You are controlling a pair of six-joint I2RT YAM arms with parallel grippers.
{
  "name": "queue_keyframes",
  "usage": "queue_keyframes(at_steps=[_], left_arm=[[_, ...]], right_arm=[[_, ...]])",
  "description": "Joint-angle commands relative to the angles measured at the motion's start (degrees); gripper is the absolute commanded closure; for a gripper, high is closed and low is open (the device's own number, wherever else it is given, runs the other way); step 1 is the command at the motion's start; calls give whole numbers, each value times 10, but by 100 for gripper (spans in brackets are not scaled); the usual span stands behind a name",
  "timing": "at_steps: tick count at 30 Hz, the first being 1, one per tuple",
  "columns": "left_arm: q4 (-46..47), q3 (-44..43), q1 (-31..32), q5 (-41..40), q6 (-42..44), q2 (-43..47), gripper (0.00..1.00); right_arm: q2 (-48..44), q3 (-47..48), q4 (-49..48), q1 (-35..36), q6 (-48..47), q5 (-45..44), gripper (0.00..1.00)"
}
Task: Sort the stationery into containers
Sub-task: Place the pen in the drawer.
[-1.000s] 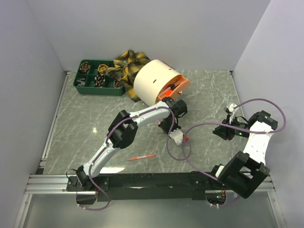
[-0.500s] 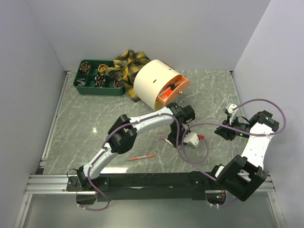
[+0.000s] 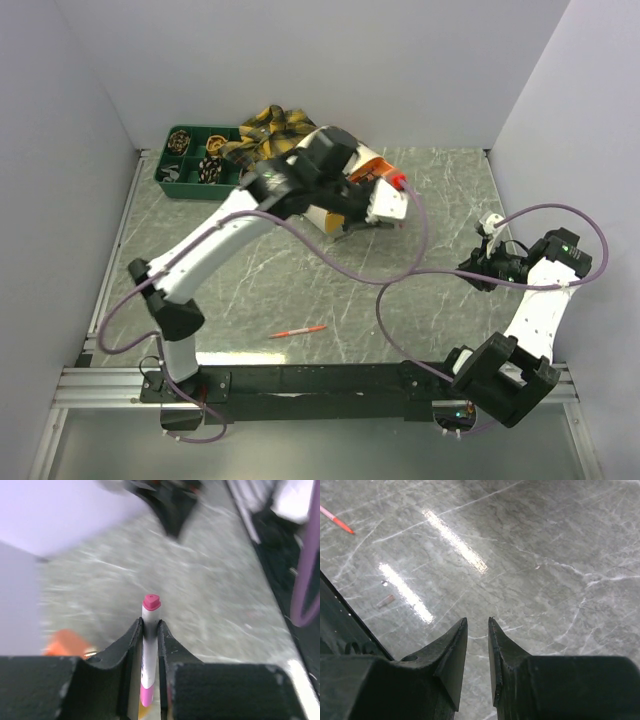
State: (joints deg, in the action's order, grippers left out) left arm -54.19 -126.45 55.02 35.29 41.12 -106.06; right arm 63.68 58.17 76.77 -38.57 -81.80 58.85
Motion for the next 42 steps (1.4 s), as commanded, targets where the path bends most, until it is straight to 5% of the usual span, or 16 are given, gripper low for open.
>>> queue_keyframes(at_steps=[1,11,20,24,32,38,42], left_arm=[[110,0,-26,-29,-53,17,99],[218,-85,-118,-64,-210,-93,99],[244,-97,-135,-92,-240,-135,99],[255,-89,-135,-121,-260,-136,57],[259,-87,-135,-111,-255,-59,40],[285,233,-127,-98,-196,208,24],[143,446,-120,-90,-142,362,19]], right_arm=[[-11,26,49,-4,26,20,69],[0,54,29,-5,69,33,69],[-1,41,24,-4,64,17,69],[2,39,18,-4,75,26,69],[-7,56,56,-3,41,17,68],[-67,92,60,11,41,-20,62],[-91,90,59,17,25,-39,57]])
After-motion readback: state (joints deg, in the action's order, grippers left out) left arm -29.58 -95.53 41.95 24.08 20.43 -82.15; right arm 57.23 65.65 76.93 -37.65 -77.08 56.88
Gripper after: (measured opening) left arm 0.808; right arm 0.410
